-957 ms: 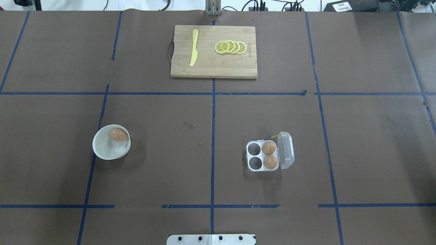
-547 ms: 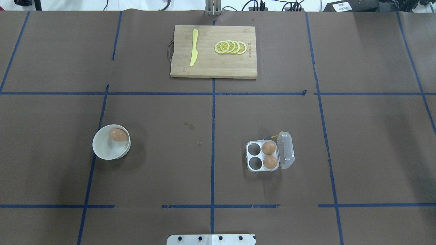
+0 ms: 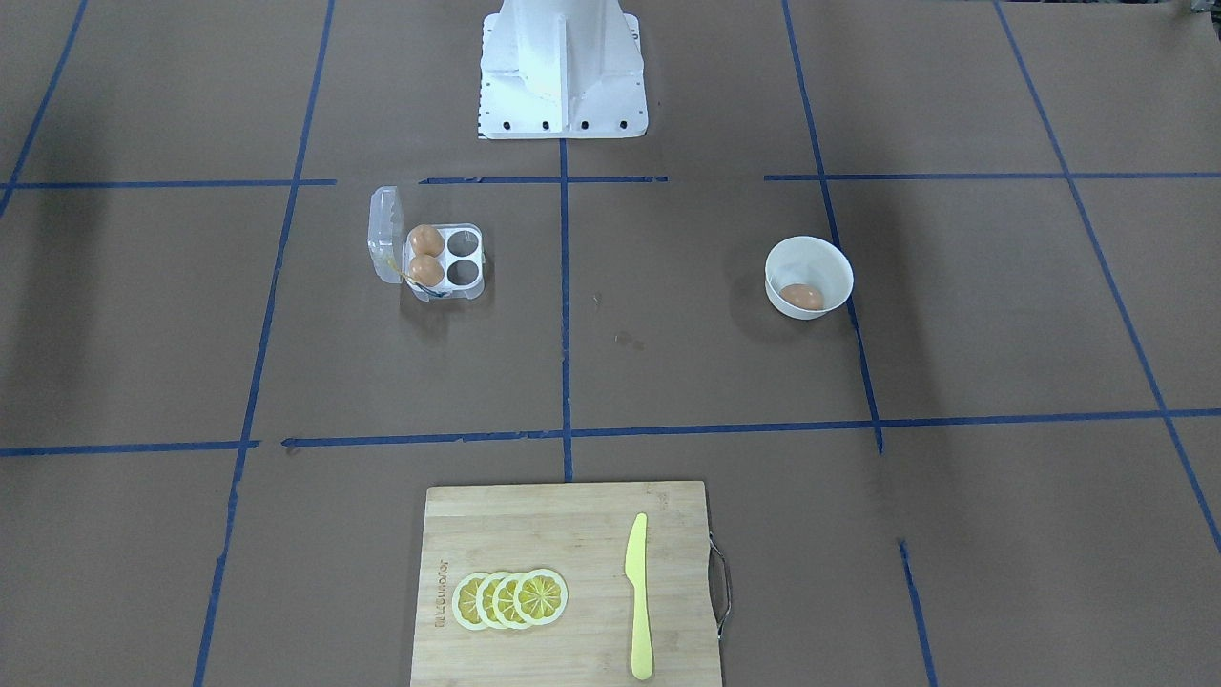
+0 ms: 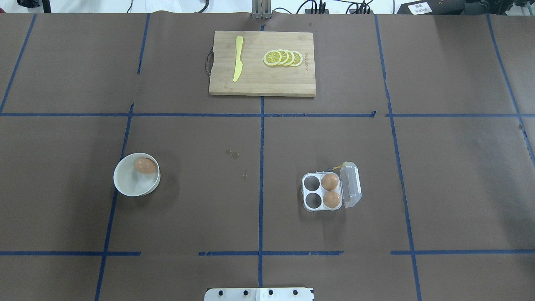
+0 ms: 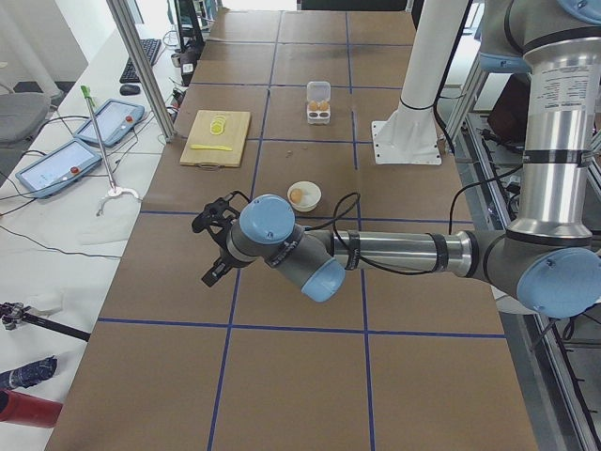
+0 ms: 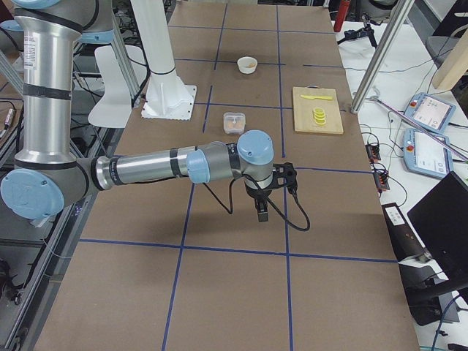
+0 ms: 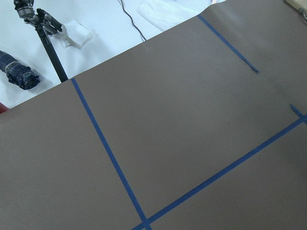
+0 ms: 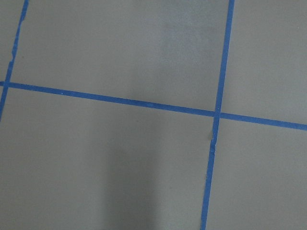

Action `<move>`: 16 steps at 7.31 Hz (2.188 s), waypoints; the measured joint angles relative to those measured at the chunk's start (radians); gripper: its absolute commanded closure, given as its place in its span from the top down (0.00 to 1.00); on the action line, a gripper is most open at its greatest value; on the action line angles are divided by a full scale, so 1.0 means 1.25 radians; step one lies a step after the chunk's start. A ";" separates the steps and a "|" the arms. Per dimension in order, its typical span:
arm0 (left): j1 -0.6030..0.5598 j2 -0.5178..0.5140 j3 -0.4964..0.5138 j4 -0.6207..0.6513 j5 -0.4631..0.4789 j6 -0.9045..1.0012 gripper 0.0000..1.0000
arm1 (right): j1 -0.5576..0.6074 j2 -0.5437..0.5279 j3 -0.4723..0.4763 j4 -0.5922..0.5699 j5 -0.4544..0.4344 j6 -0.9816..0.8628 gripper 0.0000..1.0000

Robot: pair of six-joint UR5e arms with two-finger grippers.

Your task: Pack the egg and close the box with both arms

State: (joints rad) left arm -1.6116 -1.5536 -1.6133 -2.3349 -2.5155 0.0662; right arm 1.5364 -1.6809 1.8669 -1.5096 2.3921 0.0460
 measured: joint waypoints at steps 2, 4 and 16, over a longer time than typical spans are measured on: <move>0.108 0.005 -0.046 -0.063 -0.007 -0.150 1.00 | -0.001 -0.006 -0.007 0.046 0.004 0.000 1.00; 0.242 0.027 -0.141 -0.072 0.082 -0.360 1.00 | -0.003 -0.009 -0.009 0.056 0.005 0.000 1.00; 0.829 -0.109 -0.186 0.129 0.656 -0.975 0.79 | -0.003 -0.021 -0.015 0.058 0.005 -0.002 1.00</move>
State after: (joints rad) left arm -0.5752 -1.6898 -1.8455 -2.1741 -1.6949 -1.1521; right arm 1.5331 -1.7069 1.8484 -1.4373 2.3978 0.0432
